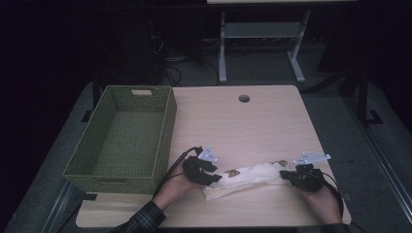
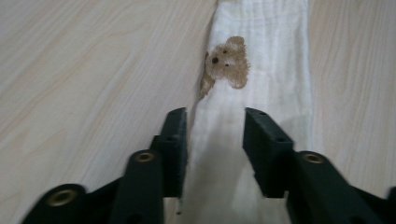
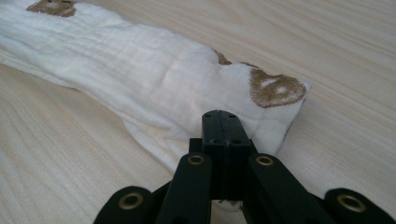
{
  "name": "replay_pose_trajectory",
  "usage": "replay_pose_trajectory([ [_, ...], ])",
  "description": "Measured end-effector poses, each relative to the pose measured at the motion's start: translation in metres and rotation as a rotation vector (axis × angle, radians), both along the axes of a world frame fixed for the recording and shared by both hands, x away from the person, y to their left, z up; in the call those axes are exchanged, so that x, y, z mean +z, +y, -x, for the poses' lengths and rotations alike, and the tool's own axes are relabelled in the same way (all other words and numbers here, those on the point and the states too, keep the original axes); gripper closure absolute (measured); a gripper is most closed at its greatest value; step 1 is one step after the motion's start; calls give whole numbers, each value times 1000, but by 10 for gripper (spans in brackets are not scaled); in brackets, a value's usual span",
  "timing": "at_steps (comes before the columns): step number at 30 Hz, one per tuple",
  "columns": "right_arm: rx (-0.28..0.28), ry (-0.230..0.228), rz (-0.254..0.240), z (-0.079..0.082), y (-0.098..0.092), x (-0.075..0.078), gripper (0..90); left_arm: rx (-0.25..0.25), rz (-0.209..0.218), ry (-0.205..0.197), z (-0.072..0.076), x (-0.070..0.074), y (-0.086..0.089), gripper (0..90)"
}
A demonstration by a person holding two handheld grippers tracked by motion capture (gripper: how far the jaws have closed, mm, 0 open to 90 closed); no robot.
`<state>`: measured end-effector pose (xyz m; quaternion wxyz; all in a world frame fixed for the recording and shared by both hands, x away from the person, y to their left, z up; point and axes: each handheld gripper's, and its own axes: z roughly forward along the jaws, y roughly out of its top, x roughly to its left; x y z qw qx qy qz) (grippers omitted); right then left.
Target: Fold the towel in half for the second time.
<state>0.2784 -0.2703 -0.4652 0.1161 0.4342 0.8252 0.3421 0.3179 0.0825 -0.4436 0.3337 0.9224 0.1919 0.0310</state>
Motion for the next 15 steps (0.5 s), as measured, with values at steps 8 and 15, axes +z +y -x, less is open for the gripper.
replay_pose_trajectory([
  [8,4,-5,3,0,0,0,900,-28,-64,-9,2,-11,-11,480],
  [15,2,-4,6,0,0,0,900,-36,-45,27,4,-12,-12,629],
])
